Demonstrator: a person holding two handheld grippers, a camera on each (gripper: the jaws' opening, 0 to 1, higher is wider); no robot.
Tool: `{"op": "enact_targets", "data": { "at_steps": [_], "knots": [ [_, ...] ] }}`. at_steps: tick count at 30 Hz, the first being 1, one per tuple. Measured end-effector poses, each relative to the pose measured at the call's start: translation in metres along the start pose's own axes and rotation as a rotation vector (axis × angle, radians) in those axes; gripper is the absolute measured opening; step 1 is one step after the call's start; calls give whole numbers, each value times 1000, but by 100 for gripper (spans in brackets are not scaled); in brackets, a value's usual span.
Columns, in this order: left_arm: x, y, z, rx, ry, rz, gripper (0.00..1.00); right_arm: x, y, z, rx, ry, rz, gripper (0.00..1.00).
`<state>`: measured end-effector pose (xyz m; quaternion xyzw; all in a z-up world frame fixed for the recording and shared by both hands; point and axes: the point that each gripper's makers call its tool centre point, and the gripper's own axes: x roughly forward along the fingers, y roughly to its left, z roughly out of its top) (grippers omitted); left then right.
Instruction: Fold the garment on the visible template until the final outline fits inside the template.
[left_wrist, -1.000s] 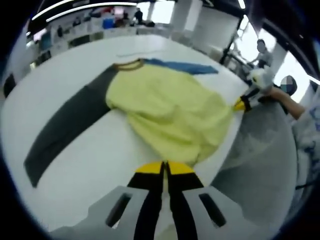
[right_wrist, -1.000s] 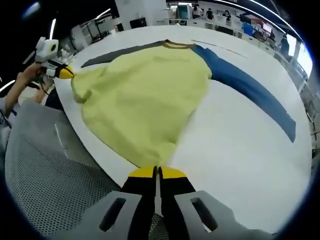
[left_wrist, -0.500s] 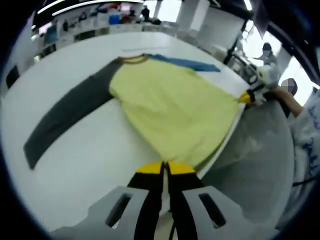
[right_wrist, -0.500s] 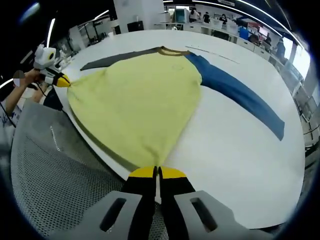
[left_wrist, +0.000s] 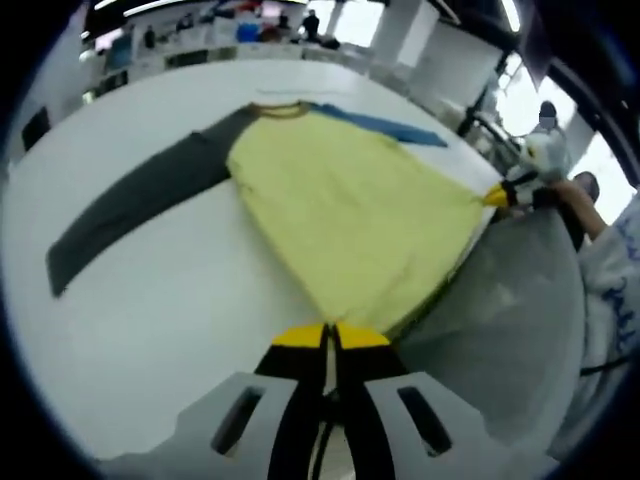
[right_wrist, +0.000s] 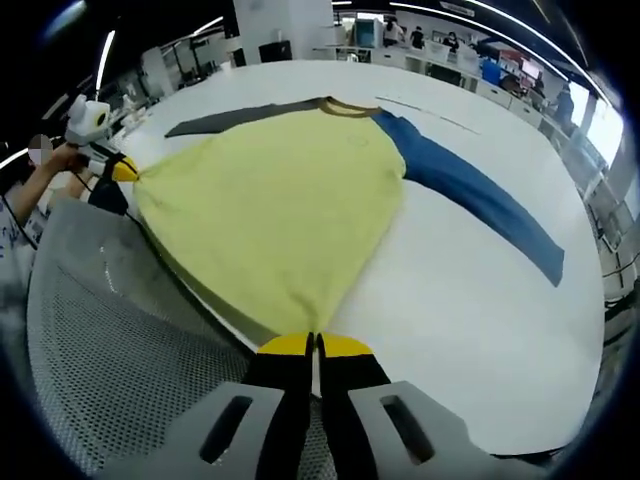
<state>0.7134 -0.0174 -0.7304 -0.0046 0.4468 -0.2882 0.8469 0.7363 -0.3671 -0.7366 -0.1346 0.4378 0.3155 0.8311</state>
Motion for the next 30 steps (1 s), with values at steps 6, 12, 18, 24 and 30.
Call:
{"op": "enact_targets", "data": {
  "at_steps": [6, 12, 18, 24, 30],
  "knots": [
    [6, 4, -13, -31, 45, 22, 0, 3, -1, -7, 10, 13, 10, 2],
    [13, 5, -23, -36, 85, 33, 0, 6, 2, -12, 8, 34, 18, 2],
    [15, 6, -28, -38, 97, 28, 0, 9, 4, -18, 17, 47, 26, 2],
    [19, 6, -34, -28, 127, 23, 0, 13, 6, -22, -3, 75, 26, 2],
    [19, 6, -34, -35, 135, 23, 0, 18, 2, -29, -25, 103, 22, 2]
  ]
}}
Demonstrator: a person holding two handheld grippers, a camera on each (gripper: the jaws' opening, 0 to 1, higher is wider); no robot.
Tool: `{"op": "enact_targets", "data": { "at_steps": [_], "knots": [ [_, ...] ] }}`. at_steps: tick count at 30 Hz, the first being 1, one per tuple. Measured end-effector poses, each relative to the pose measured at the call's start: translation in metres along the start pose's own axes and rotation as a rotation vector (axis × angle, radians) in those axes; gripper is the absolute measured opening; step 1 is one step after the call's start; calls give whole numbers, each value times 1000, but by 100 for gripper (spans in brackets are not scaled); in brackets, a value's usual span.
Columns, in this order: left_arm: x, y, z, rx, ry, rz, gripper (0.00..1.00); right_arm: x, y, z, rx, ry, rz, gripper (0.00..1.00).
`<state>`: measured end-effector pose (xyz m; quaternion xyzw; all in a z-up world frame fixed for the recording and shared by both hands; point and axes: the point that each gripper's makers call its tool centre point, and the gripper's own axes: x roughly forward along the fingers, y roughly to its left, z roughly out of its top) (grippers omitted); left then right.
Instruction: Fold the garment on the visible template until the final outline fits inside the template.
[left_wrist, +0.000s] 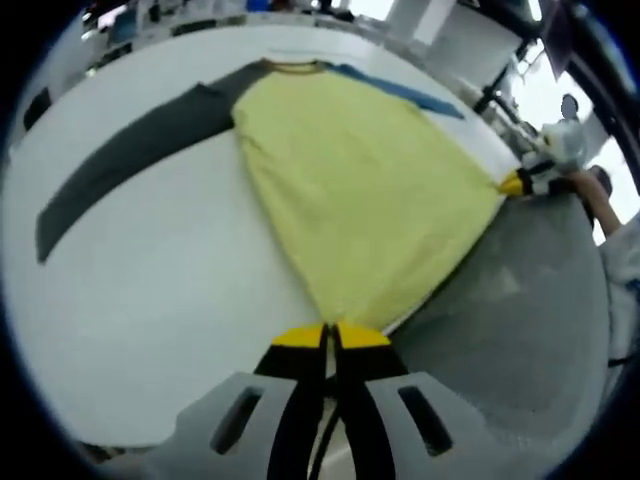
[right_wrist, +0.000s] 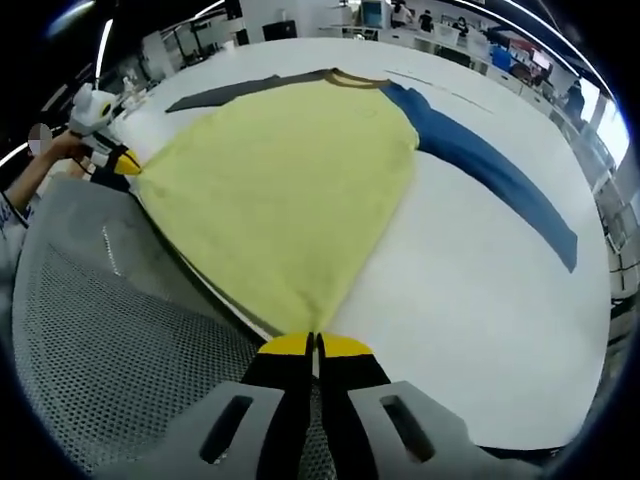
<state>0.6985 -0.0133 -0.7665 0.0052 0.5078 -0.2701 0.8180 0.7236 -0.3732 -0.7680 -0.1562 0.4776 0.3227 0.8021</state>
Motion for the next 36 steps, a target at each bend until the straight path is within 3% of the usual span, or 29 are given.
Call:
{"op": "enact_targets", "data": {
  "at_steps": [8, 36],
  "knots": [
    [6, 1, -8, 47, 56, 45, 0, 3, -3, -2, -6, 17, 0, 2],
    [9, 5, -8, 88, 103, 97, 0, 11, -3, -8, -15, 82, 3, 3]
  ]
}}
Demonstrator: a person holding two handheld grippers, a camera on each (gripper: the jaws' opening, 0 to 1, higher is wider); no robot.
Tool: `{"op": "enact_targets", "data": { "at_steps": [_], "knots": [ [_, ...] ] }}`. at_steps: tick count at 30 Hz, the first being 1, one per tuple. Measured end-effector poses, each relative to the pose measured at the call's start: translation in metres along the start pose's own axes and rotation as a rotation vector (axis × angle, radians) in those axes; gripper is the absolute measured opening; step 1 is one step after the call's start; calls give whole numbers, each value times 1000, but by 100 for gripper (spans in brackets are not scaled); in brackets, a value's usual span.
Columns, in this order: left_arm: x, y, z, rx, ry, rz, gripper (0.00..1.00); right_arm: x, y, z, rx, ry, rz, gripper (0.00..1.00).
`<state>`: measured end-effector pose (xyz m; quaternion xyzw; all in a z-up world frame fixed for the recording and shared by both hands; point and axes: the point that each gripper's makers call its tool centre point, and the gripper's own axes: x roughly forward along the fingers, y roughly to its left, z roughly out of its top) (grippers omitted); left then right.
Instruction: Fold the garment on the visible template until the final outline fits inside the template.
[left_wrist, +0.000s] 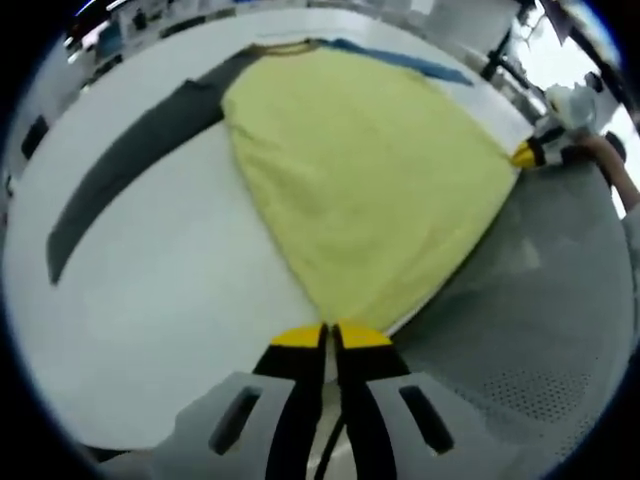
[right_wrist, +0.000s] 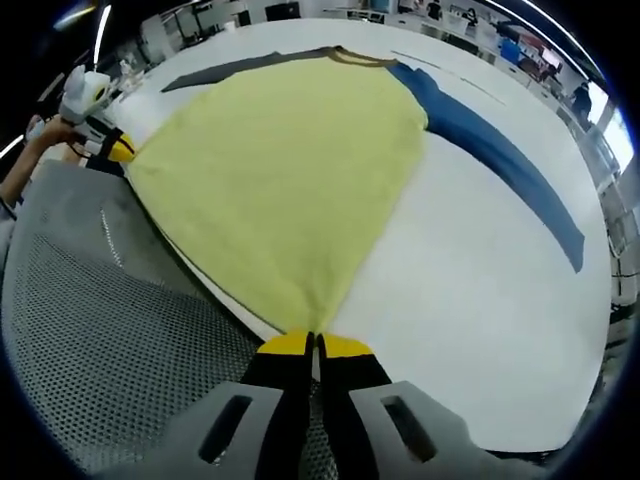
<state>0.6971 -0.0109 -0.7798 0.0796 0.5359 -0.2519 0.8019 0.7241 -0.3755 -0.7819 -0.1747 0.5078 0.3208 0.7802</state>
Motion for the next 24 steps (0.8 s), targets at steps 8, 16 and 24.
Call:
{"op": "enact_targets", "data": {
  "at_steps": [8, 16, 24],
  "knots": [
    [-1, 1, 0, 15, -2, 15, 1, 1, 1, 0, 20, -17, 5, 6],
    [-3, 1, 0, 12, -19, 18, 7, -1, -5, 2, -7, -24, -35, 13],
    [-11, 1, 1, 14, -56, 25, 13, -11, -4, 14, 7, -100, -33, 25]
  ]
}}
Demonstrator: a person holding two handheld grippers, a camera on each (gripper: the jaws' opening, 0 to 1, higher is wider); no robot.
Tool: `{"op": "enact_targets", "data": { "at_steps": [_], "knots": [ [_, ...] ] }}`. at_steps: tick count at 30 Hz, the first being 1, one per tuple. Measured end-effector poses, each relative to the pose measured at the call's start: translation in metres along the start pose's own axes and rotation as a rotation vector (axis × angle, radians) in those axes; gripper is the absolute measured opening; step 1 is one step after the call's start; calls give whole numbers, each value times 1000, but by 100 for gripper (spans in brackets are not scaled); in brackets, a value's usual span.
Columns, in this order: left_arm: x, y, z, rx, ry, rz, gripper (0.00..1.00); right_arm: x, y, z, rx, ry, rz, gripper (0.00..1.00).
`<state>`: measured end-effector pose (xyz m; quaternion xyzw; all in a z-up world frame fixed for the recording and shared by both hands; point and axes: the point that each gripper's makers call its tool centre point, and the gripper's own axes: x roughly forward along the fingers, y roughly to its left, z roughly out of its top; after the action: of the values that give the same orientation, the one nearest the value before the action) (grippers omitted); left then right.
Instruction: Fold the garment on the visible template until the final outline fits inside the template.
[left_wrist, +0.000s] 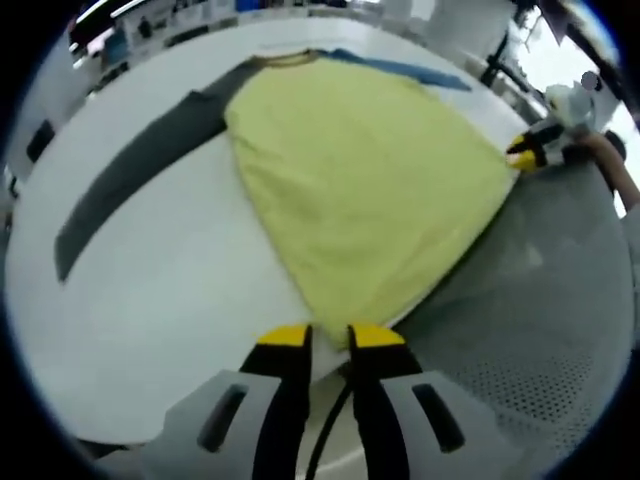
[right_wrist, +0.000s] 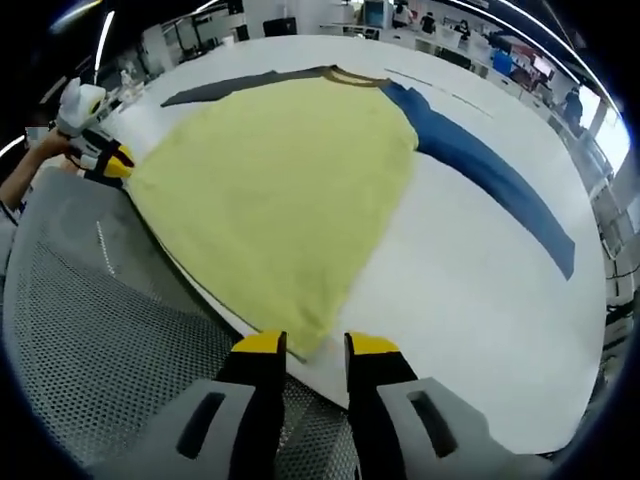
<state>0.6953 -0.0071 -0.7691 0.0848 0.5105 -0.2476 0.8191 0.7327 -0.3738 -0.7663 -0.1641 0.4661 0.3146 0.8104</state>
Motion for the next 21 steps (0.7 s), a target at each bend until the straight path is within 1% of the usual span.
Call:
{"op": "enact_targets", "data": {
  "at_steps": [2, 3, 6, 9, 11, 12, 13, 16, 17, 19, 21],
  "knots": [
    [-5, -1, 2, 7, -3, 5, 13, -2, 1, 1, -1, -7, -4, 27],
    [-8, 0, 5, 16, -13, 14, 13, -3, 1, 1, -3, -8, -5, 27],
    [-15, -3, 12, 28, -35, 27, 18, -8, 2, 5, -9, -29, -13, 30],
    [-21, -6, 18, 49, -52, 30, 20, -17, 2, 14, -11, -71, -27, 35],
    [-26, -7, 21, 89, -56, 37, 19, -21, 3, 20, -11, -96, -27, 37],
    [-28, -6, 23, 102, -61, 51, 20, -23, 4, 22, -14, -107, -27, 37],
    [-31, -5, 27, 123, -77, 64, 22, -26, 5, 24, -17, -118, -26, 38],
    [-38, -7, 34, 134, -107, 70, 29, -33, 8, 28, -20, -140, -27, 41],
    [-41, -9, 38, 137, -129, 67, 30, -35, 9, 29, -21, -145, -28, 41],
    [-44, -13, 42, 135, -144, 50, 30, -39, 10, 31, -28, -159, -35, 43],
    [-47, -17, 47, 146, -167, 47, 32, -43, 11, 32, -32, -165, -38, 45]
  ]
}}
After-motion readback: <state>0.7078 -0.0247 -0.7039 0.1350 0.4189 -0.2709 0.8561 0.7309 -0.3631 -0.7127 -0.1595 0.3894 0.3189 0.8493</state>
